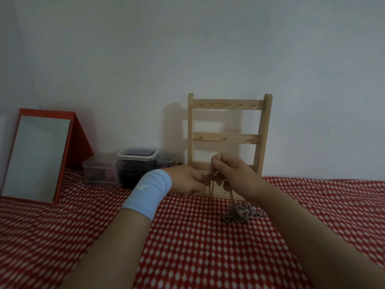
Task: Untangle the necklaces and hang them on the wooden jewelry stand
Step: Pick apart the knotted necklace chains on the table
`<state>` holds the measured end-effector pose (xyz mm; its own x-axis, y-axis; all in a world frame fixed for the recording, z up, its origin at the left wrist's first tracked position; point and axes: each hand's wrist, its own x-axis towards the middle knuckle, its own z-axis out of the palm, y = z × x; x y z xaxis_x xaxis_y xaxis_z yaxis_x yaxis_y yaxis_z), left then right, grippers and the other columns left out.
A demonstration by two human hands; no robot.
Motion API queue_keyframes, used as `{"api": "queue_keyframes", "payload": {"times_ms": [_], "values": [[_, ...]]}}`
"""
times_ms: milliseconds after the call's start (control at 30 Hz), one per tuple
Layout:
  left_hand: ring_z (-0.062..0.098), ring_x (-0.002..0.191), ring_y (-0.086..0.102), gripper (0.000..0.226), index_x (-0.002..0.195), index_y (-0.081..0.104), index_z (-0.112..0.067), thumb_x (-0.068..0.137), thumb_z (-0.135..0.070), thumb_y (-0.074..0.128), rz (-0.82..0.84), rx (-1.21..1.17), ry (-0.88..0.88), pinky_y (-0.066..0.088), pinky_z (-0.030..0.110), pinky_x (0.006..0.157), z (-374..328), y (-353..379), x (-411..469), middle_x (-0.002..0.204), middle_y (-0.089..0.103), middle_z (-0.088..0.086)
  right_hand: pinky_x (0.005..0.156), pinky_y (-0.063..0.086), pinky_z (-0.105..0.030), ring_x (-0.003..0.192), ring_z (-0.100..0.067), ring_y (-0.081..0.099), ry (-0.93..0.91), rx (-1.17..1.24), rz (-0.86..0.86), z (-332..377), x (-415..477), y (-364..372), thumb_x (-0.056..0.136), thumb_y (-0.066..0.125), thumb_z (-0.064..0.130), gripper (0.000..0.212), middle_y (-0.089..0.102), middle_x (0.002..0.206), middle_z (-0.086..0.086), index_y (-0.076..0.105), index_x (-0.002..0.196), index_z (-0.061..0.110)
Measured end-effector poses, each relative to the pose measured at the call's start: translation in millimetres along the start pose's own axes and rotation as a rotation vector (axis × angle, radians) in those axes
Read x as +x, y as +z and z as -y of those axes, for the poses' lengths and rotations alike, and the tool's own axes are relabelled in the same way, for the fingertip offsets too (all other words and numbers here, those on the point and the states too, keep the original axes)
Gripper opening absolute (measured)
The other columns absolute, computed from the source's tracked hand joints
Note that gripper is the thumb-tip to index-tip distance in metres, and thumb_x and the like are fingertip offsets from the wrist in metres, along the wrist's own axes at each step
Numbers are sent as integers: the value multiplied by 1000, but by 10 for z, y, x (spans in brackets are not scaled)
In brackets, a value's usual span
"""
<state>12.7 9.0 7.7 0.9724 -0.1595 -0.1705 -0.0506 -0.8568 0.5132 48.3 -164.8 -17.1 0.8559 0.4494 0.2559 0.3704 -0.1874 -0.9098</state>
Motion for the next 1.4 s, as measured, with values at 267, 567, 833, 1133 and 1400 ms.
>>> {"api": "queue_keyframes", "payload": {"times_ms": [267, 567, 833, 1133, 1400], "values": [[19, 97, 64, 14, 87, 77, -25, 91, -30, 64, -140, -191, 139, 51, 34, 91, 61, -41, 7, 98, 71, 2, 42, 32, -16, 44, -8, 40, -36, 63, -30, 18, -1, -7, 109, 44, 17, 25, 68, 80, -1, 59, 90, 10], [15, 92, 72, 16, 97, 75, -26, 86, -37, 72, -83, -344, 181, 55, 28, 91, 95, -119, -65, 96, 77, -3, 40, 30, -15, 42, -3, 35, -78, -5, -112, 24, -10, -30, 107, 48, 17, 25, 61, 74, -5, 62, 88, 12], [12, 64, 61, 13, 85, 74, -27, 91, -35, 66, -220, -422, 222, 55, 30, 71, -10, -27, -3, 73, 72, -7, 46, 38, -7, 45, 6, 51, -146, -84, -81, 91, -63, -14, 106, 49, 10, 22, 56, 51, 22, 64, 93, 1], [13, 75, 64, 18, 80, 69, -26, 94, -29, 60, -350, -238, 230, 57, 36, 80, -32, -88, 1, 77, 68, -5, 46, 31, -16, 43, -1, 40, -38, -194, 4, 35, -15, 37, 110, 41, 30, 28, 53, 54, 14, 62, 94, 20], [13, 65, 56, 22, 80, 64, -14, 97, -22, 53, -241, -817, 155, 51, 28, 68, 9, -53, 60, 73, 60, 0, 42, 30, -19, 46, -7, 35, 37, -92, 131, 39, -65, -16, 107, 47, 36, 28, 78, 97, -2, 67, 116, 19]]}}
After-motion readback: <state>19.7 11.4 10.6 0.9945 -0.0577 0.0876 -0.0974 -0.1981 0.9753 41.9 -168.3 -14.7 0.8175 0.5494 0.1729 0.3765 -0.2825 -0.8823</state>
